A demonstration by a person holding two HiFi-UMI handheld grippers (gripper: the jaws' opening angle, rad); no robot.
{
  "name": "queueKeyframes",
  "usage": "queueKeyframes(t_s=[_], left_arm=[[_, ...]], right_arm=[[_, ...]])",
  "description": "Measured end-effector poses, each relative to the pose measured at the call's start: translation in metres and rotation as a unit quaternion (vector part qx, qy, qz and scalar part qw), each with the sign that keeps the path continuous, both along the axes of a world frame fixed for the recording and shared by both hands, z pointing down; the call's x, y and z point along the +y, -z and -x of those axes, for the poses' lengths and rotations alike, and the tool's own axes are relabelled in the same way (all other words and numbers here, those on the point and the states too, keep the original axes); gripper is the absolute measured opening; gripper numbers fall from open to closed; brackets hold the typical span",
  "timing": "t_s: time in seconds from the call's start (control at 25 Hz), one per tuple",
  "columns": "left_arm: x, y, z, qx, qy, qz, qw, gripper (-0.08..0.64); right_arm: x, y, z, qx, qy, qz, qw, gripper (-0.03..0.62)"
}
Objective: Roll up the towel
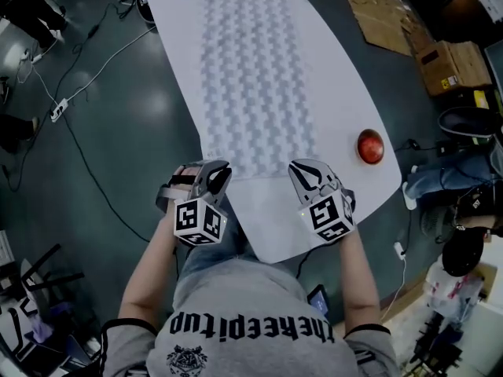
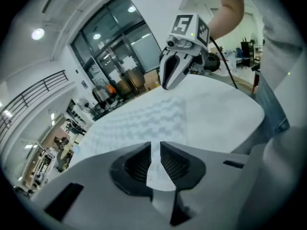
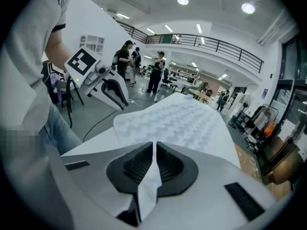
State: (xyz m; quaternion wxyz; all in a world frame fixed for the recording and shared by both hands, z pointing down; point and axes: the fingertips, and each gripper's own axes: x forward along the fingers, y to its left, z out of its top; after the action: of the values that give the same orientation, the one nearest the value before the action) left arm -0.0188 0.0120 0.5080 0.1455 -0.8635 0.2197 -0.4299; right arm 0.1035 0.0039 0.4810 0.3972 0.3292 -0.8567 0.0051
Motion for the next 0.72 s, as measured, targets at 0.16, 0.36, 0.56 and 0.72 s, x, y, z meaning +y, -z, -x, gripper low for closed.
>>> queueKeyframes(t_s=[0.16,0.36,0.56,0.72], left_arm=[[0.015,-0.035,-0.005,-0.041,-0.030,0.038,0.9980,0.084],[0.023,-0.065,-0.002,-0.078,-0.039,0.076,0.9933,0.123],[0.019,-0.081,0.007,-0.100,-0.039,0.096,0.9896,0.149],[0.018,-0.088,0.011,-0.116,-0.039,0.104,0.9870,0.156]], right_arm=[[0.014,-0.040,-0.013,0.053,0.045,0.041,0.997,0.060],[0.027,-0.082,-0.024,0.125,0.106,0.078,0.983,0.091],[0.022,-0.106,-0.034,0.173,0.137,0.093,0.971,0.104],[0.015,-0.117,-0.044,0.203,0.148,0.098,0.963,0.109]])
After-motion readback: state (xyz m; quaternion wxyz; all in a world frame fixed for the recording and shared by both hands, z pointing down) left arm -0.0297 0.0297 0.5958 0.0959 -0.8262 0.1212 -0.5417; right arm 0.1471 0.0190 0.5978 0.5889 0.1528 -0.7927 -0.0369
